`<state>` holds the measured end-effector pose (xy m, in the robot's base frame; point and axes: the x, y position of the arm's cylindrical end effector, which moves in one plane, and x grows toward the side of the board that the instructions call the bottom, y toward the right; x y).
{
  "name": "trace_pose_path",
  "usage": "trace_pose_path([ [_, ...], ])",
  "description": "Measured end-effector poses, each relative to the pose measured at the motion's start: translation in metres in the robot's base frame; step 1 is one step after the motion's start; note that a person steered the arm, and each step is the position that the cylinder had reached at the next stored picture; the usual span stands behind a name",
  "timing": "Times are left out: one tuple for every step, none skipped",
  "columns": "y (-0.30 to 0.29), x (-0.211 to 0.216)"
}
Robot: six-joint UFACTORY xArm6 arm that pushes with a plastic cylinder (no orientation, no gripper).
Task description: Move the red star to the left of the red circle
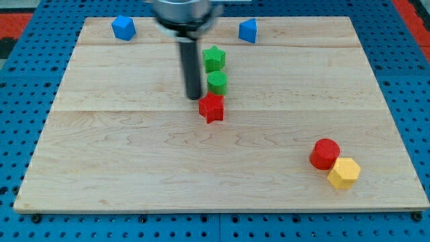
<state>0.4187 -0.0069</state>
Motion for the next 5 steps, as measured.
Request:
trace_pose_path([
  [0.010,0.042],
  [0.045,0.066],
  [0.099,0.066],
  [0.124,0.066],
  [0.064,0.056],
])
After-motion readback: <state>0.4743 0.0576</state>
